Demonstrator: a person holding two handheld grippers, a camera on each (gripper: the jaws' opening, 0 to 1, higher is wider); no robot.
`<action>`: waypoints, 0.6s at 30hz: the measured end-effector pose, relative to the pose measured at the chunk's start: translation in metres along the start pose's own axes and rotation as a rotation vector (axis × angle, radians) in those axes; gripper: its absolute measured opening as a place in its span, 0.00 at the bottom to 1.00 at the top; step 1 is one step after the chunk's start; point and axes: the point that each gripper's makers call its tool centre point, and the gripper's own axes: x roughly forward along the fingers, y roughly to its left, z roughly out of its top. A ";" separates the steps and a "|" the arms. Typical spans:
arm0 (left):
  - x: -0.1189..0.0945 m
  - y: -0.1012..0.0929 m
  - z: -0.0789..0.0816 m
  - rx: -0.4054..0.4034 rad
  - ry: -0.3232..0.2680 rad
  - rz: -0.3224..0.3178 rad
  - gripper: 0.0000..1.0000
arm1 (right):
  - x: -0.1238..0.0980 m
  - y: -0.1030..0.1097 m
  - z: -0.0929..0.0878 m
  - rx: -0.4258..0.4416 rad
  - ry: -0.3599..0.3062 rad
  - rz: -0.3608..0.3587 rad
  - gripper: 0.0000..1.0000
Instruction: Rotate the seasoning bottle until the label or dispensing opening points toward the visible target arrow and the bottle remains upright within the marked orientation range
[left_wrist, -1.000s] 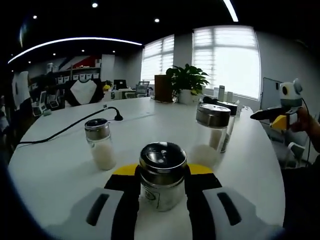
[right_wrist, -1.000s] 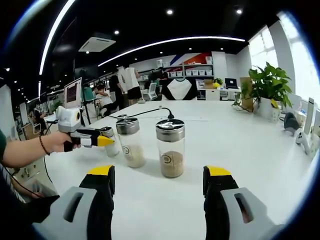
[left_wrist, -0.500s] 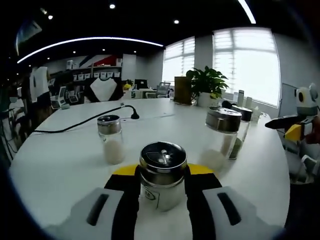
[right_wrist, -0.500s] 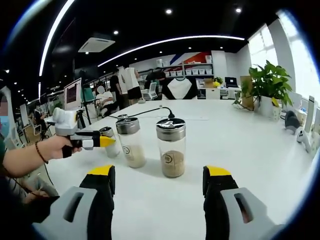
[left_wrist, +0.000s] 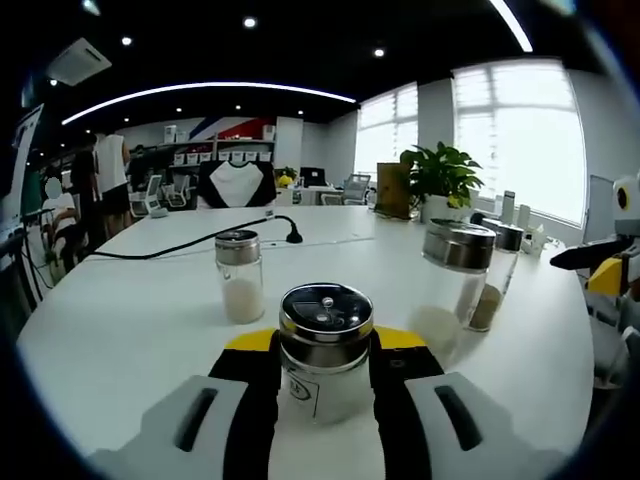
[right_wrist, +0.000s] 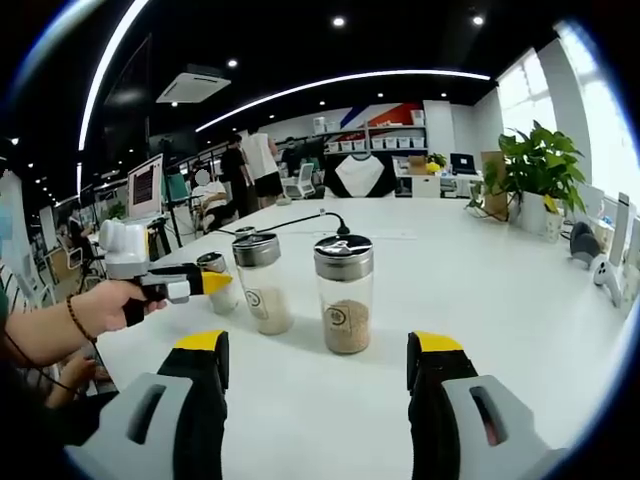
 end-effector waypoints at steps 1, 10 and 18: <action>0.000 0.000 0.000 0.001 0.000 0.008 0.36 | 0.000 0.000 0.000 0.000 0.000 0.001 0.74; 0.001 0.001 0.000 -0.009 -0.007 0.021 0.36 | 0.000 0.000 -0.001 0.004 0.002 0.001 0.73; 0.001 0.001 0.000 0.001 0.003 0.013 0.37 | 0.001 0.000 0.001 0.000 0.003 0.001 0.73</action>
